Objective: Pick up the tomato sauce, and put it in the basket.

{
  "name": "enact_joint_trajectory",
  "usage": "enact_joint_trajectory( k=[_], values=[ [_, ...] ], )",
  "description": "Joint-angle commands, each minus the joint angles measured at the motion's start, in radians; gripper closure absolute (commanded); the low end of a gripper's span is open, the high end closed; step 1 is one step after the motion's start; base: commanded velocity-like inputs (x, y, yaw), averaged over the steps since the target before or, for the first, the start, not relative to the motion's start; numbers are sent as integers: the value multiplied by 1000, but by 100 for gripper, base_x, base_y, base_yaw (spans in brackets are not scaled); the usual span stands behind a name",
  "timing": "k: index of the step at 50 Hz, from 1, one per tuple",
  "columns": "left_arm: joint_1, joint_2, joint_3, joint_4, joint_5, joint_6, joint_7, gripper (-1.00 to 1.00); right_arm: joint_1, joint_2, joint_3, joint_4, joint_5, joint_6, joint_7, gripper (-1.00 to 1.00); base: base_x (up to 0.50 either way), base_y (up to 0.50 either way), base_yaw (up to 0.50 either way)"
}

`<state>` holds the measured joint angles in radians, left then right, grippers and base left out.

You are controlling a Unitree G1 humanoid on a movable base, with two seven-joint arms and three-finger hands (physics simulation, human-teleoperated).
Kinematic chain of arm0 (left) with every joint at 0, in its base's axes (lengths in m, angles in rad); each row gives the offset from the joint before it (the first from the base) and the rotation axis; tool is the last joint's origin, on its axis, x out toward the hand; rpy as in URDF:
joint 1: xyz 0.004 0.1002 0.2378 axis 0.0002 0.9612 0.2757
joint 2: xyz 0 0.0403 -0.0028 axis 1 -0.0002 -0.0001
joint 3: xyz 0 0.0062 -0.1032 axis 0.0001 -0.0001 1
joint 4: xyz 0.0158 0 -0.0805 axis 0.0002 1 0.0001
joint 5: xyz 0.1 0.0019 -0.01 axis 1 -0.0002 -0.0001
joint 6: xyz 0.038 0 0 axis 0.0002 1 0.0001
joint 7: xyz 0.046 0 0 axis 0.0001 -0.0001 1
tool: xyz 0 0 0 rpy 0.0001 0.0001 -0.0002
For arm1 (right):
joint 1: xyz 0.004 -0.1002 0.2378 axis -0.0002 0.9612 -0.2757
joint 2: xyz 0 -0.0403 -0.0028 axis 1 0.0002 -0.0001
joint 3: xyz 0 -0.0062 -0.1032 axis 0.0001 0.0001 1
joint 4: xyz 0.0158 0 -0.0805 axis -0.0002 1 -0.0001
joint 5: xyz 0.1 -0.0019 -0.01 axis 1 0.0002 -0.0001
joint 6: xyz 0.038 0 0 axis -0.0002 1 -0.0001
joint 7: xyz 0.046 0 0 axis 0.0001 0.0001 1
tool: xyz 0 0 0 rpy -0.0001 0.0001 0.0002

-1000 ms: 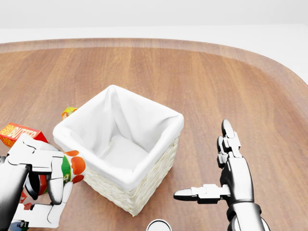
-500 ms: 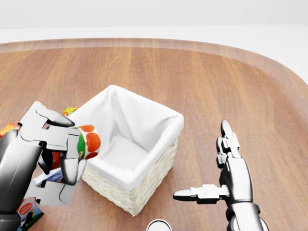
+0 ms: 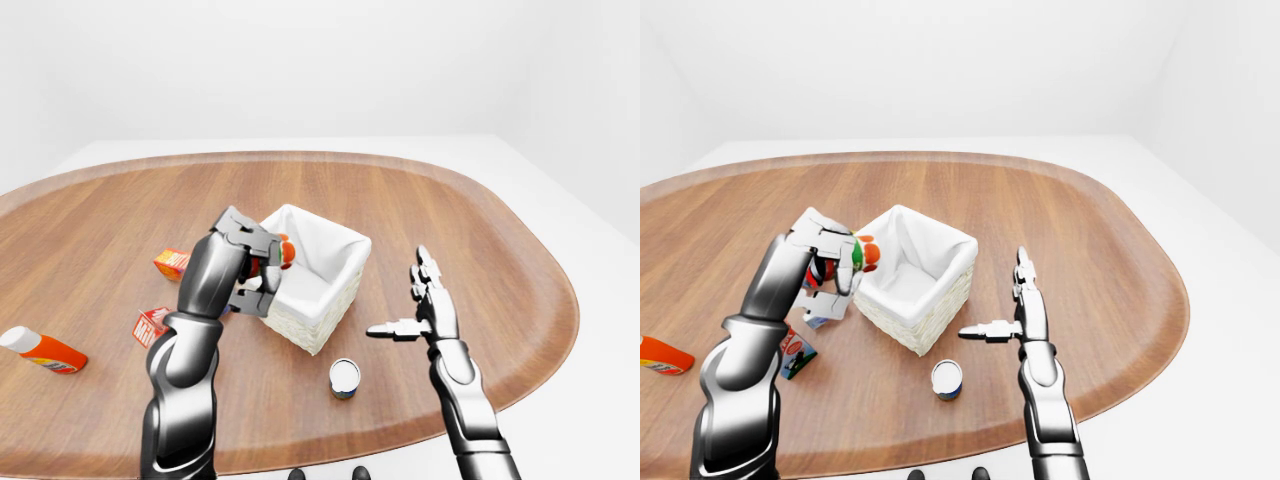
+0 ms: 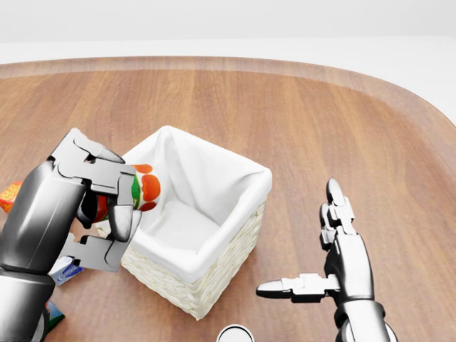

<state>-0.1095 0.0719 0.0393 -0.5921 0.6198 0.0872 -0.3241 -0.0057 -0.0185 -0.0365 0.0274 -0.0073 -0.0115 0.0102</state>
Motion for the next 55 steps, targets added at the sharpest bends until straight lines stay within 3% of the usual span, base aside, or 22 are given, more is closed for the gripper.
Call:
enact_joint_trajectory(
  k=[1, 40, 47, 55],
  values=[
    [-58, 11, -6, 115, 0, 0, 50, 100, 4, 0, -1, -11, 2, 8, 2, -100, 0, 0, 0],
    [-307, 44, -19, 637, 3, 0, 199, 100, -9, -2, -5, 17, 4, -5, -3, -100, 0, 0, 0],
    [-404, 66, -17, 855, -7, 0, 257, 100, -8, -2, -4, 12, 4, 0, -3, -100, 0, 0, 0],
    [-465, 67, -24, 963, -1, -26, 279, 100, -9, -2, -4, 19, 4, -6, -2, -100, 0, 0, 0]
  ],
)
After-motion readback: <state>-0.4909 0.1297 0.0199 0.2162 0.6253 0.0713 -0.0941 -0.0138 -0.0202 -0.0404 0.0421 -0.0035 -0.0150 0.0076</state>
